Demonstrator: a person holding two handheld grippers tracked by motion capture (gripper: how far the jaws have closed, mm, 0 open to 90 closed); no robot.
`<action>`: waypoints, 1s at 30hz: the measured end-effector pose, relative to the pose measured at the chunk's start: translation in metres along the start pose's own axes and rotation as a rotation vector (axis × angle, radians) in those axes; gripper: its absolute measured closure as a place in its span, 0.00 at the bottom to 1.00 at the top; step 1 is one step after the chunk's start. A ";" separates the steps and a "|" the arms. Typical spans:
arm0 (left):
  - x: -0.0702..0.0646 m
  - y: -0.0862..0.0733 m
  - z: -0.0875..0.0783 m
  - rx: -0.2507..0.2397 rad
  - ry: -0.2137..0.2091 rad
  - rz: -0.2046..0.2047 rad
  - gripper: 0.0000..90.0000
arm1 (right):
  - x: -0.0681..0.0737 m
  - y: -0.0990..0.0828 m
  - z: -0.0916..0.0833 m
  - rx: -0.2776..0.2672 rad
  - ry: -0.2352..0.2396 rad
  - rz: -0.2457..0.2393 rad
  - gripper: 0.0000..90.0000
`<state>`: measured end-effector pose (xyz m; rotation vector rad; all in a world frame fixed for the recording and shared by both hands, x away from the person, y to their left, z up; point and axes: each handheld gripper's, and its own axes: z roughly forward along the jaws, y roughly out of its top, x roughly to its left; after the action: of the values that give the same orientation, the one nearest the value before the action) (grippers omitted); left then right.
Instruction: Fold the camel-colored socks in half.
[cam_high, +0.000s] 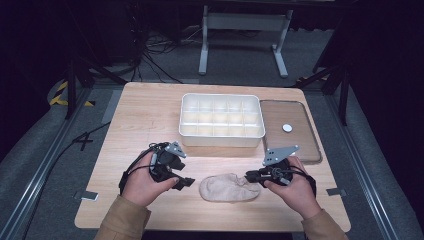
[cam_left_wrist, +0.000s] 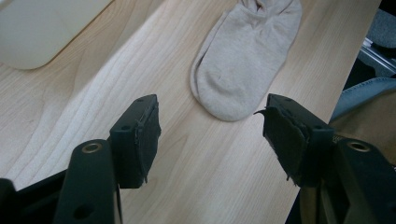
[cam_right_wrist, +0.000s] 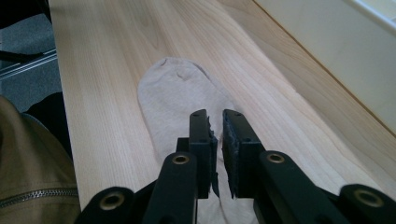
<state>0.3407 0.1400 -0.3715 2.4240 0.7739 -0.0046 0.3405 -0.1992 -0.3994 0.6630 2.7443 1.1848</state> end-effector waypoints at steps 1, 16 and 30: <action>0.000 0.000 0.000 -0.001 0.001 0.001 0.41 | 0.001 0.000 0.002 0.002 0.004 0.001 0.92; 0.001 0.000 0.006 0.014 0.012 -0.003 0.41 | 0.012 -0.006 0.039 -0.005 -0.016 0.075 0.99; -0.001 0.000 0.027 0.088 -0.007 -0.005 0.48 | 0.019 -0.015 0.071 0.049 -0.026 0.050 0.98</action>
<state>0.3447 0.1253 -0.3939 2.5037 0.7920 -0.0508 0.3349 -0.1518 -0.4577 0.7513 2.7590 1.1143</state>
